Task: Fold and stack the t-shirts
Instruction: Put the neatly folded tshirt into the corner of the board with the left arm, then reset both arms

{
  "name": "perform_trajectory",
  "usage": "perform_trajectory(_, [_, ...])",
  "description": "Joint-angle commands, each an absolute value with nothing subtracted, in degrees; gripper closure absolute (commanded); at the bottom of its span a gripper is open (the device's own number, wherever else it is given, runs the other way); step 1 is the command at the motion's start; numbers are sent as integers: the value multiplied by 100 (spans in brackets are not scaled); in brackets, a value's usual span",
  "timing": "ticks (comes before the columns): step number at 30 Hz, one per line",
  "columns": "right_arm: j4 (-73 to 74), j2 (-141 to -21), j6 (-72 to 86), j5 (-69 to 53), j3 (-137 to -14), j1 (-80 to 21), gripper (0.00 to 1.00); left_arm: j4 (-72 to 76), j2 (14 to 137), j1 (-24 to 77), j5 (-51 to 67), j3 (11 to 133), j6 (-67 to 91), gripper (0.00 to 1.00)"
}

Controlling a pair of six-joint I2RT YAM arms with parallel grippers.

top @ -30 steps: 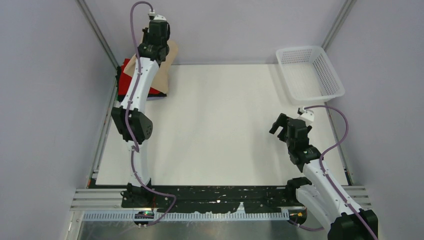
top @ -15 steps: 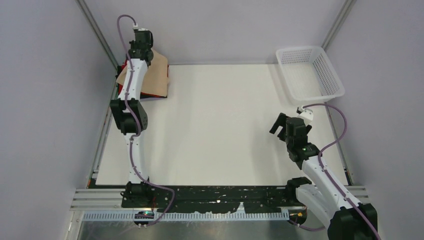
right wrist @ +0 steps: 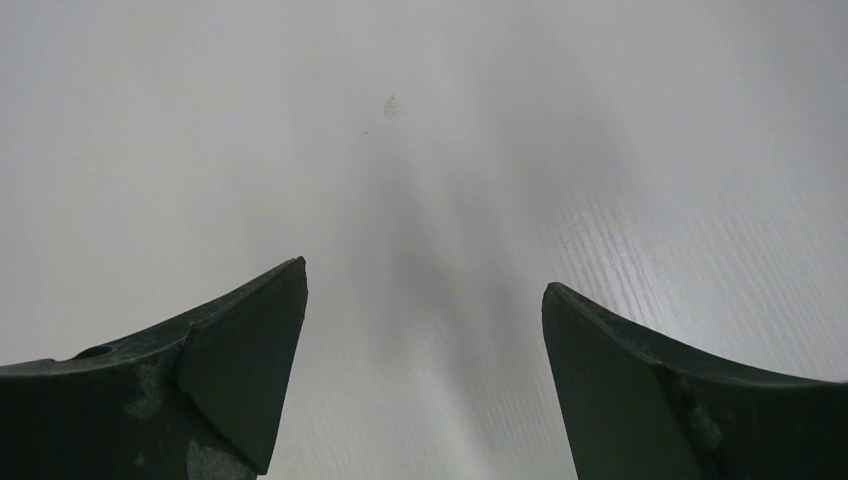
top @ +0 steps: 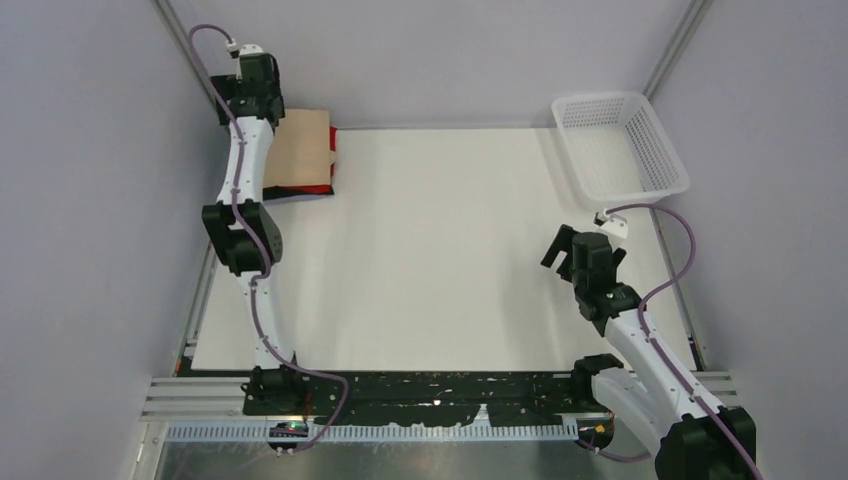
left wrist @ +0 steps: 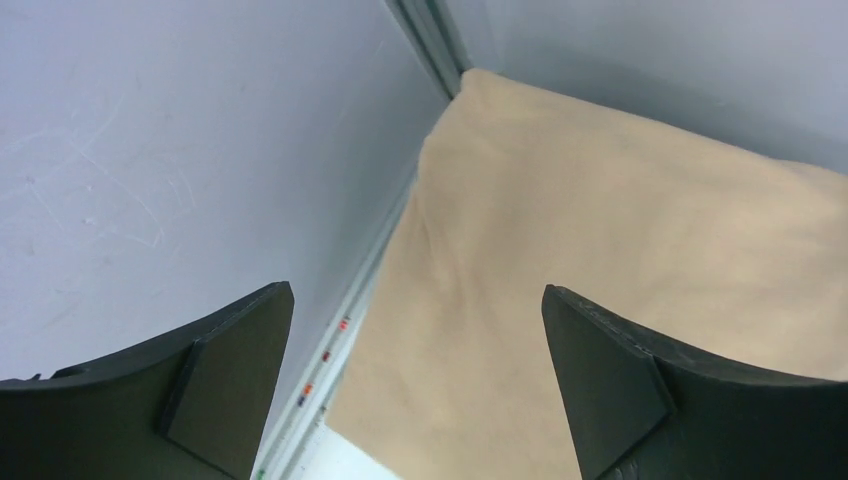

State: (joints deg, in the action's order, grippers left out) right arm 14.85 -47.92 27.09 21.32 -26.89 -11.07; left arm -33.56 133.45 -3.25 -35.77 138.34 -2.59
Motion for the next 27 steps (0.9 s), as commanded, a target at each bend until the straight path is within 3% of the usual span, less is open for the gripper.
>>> perform_trajectory(1, [1303,-4504,2696,2053,-2762,-1105,5,-3438,11803,-275,-2363,13267,825,0])
perform_trajectory(6, [1279,-4075,2638,1895,-2660,-1107,5,-3657,10438,-260,-967,12082,1969,0])
perform_trajectory(12, [1261,-3295,2583,1738,-2424,-1107,5,-1945,7517,159,331,7729,2420,0])
perform_trajectory(17, [1327,-2936,2634,1594,-2244,-1104,5,-1321,5439,1097,-100,4872,2663,0])
perform_trajectory(22, [1286,-2939,2782,1469,-2082,-1107,4,-1126,3923,1640,-724,3007,3456,0])
perform_trajectory(27, [1049,-3095,2864,1258,-1841,-1107,5,-1009,3428,1644,-950,2526,3491,0])
